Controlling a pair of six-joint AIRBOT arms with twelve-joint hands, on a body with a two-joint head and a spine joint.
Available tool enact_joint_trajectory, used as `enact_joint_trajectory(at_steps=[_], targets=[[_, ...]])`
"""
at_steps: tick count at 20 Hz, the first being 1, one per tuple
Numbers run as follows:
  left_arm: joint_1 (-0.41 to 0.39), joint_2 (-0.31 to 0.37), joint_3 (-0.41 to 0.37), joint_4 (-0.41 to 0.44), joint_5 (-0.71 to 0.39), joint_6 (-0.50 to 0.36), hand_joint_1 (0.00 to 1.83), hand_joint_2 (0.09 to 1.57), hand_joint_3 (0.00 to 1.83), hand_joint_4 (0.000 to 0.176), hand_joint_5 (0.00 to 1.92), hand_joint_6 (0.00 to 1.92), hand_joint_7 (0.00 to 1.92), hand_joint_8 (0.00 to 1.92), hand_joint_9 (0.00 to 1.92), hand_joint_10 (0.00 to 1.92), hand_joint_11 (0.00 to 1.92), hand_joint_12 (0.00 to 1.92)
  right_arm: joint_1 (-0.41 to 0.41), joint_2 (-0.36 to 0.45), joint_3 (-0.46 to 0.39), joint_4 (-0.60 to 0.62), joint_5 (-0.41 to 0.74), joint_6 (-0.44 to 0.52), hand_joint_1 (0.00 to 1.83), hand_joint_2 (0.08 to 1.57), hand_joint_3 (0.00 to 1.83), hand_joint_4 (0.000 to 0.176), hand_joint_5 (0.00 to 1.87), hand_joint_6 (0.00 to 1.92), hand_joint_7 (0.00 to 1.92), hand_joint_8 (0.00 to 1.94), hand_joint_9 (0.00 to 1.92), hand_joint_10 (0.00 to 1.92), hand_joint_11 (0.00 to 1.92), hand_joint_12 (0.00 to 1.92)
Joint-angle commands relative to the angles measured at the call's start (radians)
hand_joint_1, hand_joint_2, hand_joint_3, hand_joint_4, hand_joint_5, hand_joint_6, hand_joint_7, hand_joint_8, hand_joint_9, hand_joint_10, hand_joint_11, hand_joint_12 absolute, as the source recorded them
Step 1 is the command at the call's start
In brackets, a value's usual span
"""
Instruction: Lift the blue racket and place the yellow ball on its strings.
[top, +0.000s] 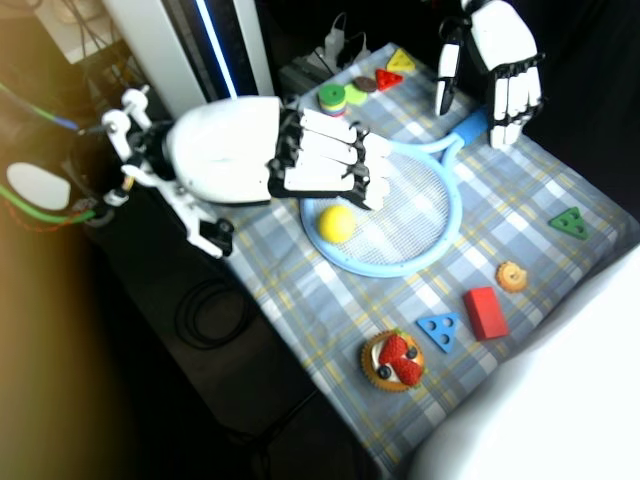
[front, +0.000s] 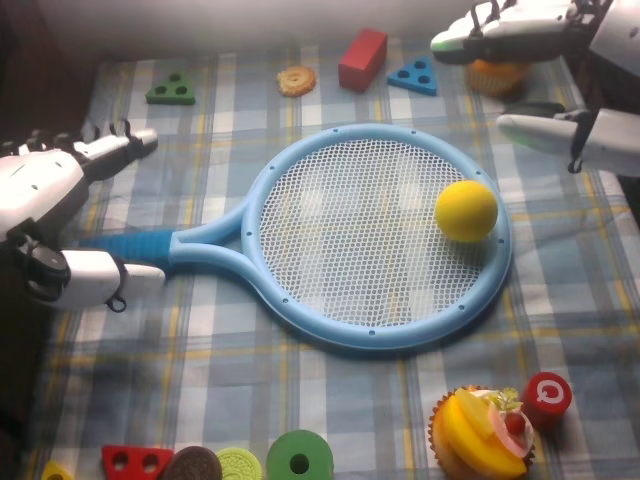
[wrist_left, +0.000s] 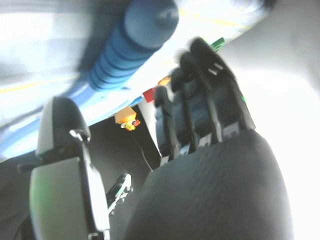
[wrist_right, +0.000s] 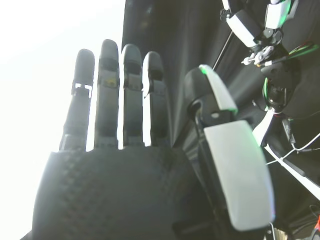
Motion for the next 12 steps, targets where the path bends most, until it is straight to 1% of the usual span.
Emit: enact_joint_trajectory(at_steps=[1,3,4,5,6,7,8,9,10,11,12], targets=[[-0.001,0.019,-0.01,0.064,-0.141,-0.06,0.72,0.93,0.0,0.176,0.0,0.0,0.03,0.0,0.09,0.0,0.0,0.45,0.001,0.006,-0.006,0.043,0.147,0.002,0.66,1.37,0.0,0.0,0.54,0.0,0.59,0.0,0.54,0.0,0.11,0.84],[0.036,0.078,-0.041,0.163,-0.232,-0.32,0.65,0.92,0.0,0.176,0.0,0.0,0.0,0.0,0.02,0.0,0.0,0.34,-0.034,0.016,-0.017,0.089,0.215,0.002,0.59,1.37,0.0,0.0,0.51,0.0,0.55,0.0,0.45,0.0,0.01,0.79],[0.047,0.092,-0.048,0.19,-0.266,-0.392,0.66,0.91,0.0,0.176,0.0,0.0,0.0,0.0,0.0,0.0,0.0,0.23,-0.048,0.018,-0.021,0.105,0.237,0.001,0.53,1.36,0.0,0.0,0.51,0.0,0.53,0.0,0.45,0.0,0.06,0.71],[0.077,0.126,-0.062,0.24,-0.343,-0.535,0.68,0.91,0.0,0.176,0.0,0.0,0.0,0.0,0.0,0.0,0.0,0.15,-0.079,0.024,-0.032,0.15,0.304,-0.006,0.49,1.34,0.0,0.0,0.41,0.0,0.45,0.0,0.43,0.0,0.14,0.59],[0.105,0.152,-0.07,0.282,-0.421,-0.667,0.67,0.91,0.0,0.14,0.0,0.0,0.0,0.0,0.0,0.0,0.0,0.03,-0.114,0.03,-0.046,0.191,0.371,-0.011,0.49,1.31,0.0,0.0,0.35,0.0,0.41,0.0,0.44,0.0,0.23,0.47],[0.137,0.175,-0.068,0.319,-0.518,-0.831,0.68,0.92,0.0,0.107,0.0,0.0,0.0,0.0,0.0,0.0,0.0,0.0,-0.148,0.031,-0.057,0.222,0.443,-0.012,0.57,1.26,0.0,0.0,0.31,0.0,0.41,0.0,0.45,0.0,0.29,0.39],[0.159,0.186,-0.06,0.343,-0.598,-0.966,0.73,0.9,0.0,0.156,0.0,0.0,0.0,0.0,0.0,0.0,0.0,0.0,-0.164,0.031,-0.065,0.234,0.485,-0.013,0.62,1.23,0.0,0.0,0.29,0.0,0.43,0.01,0.48,0.01,0.35,0.4],[0.177,0.189,-0.046,0.368,-0.68,-1.084,0.76,0.85,0.0,0.148,0.0,0.0,0.0,0.0,0.0,0.0,0.0,0.0,-0.169,0.031,-0.074,0.239,0.529,-0.022,0.62,1.24,0.0,0.0,0.24,0.0,0.41,0.0,0.47,0.0,0.31,0.49],[0.188,0.188,-0.035,0.379,-0.729,-1.151,0.83,0.85,0.0,0.17,0.0,0.0,0.0,0.0,0.0,0.0,0.0,0.0,-0.169,0.033,-0.082,0.247,0.563,-0.04,0.61,1.27,0.01,0.0,0.17,0.0,0.34,0.0,0.44,0.0,0.26,0.49],[0.2,0.182,-0.016,0.39,-0.794,-1.242,0.79,0.87,0.0,0.159,0.0,0.0,0.0,0.0,0.0,0.0,0.0,0.0,-0.17,0.037,-0.088,0.26,0.605,-0.058,0.56,1.32,0.0,0.0,0.1,0.0,0.28,0.0,0.38,0.0,0.24,0.41],[0.207,0.171,0.004,0.403,-0.849,-1.321,0.78,0.87,0.0,0.098,0.0,0.0,0.07,0.0,0.05,0.01,0.06,0.04,-0.174,0.041,-0.093,0.273,0.655,-0.063,0.76,1.3,0.0,0.072,0.03,0.0,0.15,0.0,0.2,0.0,0.05,0.27]])
